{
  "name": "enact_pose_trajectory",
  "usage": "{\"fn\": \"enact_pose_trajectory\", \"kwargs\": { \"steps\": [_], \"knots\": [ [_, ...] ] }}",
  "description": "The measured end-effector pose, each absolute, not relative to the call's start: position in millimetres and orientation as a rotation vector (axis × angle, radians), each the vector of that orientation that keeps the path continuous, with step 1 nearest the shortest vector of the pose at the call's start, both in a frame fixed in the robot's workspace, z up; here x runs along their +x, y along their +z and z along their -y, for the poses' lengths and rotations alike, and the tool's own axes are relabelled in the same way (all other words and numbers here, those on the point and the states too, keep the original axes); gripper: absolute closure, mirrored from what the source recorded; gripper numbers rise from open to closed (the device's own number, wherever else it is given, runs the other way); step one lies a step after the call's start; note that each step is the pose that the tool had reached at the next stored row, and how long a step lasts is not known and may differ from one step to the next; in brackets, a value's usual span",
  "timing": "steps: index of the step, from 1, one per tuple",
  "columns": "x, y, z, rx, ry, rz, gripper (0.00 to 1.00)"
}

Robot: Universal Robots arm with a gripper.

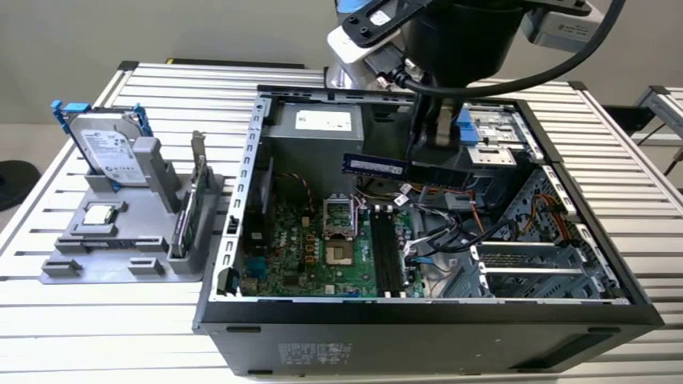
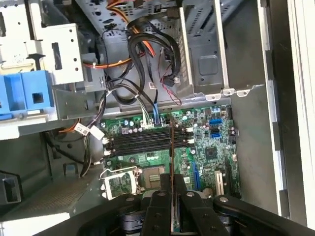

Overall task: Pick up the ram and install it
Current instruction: 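Insert the ram into the slot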

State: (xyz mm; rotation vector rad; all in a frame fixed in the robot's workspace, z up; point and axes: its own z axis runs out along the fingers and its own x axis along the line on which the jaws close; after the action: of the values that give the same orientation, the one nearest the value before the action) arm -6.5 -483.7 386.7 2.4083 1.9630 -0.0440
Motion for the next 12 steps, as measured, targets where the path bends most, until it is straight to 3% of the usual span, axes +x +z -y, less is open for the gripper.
{"fn": "enact_pose_trajectory", "kwargs": {
  "steps": [12],
  "knots": [
    [-6.5,386.3,483.7,2.611,-0.050,-1.691,1.00]
  ]
}}
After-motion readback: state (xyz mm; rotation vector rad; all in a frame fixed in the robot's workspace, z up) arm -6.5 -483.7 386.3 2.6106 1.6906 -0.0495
